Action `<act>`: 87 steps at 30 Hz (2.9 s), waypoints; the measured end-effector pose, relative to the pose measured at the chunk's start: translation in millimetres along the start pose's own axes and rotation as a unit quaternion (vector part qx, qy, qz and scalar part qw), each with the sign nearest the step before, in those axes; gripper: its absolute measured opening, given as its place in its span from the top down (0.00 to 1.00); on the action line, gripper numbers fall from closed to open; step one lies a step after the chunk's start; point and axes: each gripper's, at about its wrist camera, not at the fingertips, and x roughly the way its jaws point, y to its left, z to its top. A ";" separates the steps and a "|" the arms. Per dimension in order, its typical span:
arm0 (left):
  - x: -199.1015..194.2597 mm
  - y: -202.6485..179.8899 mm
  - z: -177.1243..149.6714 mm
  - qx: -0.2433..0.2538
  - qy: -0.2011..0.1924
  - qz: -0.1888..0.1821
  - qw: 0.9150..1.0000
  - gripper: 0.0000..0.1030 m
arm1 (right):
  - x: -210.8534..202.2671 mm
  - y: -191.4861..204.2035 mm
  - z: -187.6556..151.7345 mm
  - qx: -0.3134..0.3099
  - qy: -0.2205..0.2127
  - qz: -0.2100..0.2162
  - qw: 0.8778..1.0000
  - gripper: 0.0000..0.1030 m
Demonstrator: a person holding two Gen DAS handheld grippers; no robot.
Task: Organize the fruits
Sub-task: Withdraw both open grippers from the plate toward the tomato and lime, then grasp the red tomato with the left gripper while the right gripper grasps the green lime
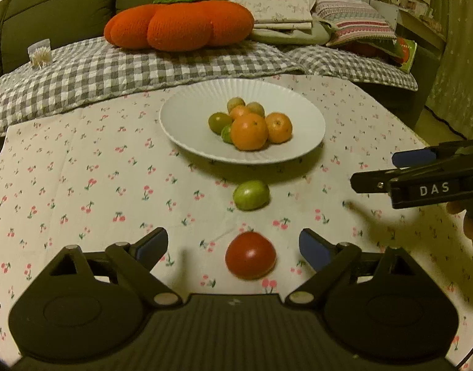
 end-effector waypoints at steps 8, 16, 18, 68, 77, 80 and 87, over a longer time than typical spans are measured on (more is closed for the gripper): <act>-2.0 1.8 -15.0 0.005 0.015 0.010 1.000 0.07 | -1.5 2.5 -12.0 -0.010 0.013 0.001 1.000 0.09; 0.7 3.6 -24.0 0.002 0.014 0.015 1.000 0.06 | 0.2 6.6 -19.3 -0.018 0.023 0.002 1.000 0.08; 1.4 2.9 -24.5 0.002 0.011 0.014 1.000 0.08 | 0.8 7.5 -20.5 -0.020 0.024 0.002 0.999 0.08; -9.7 50.0 -21.7 -0.028 0.013 0.017 0.999 0.66 | 46.7 82.1 3.4 -0.041 0.029 0.054 0.997 0.10; -11.9 51.4 -22.1 -0.029 0.013 0.018 0.999 0.66 | 55.2 95.1 5.4 -0.051 0.030 0.056 0.997 0.35; -12.8 51.4 -21.8 -0.029 0.013 0.018 0.999 0.66 | 57.1 97.1 6.7 -0.052 0.028 0.055 0.997 0.43; -13.8 52.4 -22.2 -0.031 0.014 0.019 0.999 0.66 | 59.3 100.2 9.3 -0.053 0.025 0.054 0.997 0.59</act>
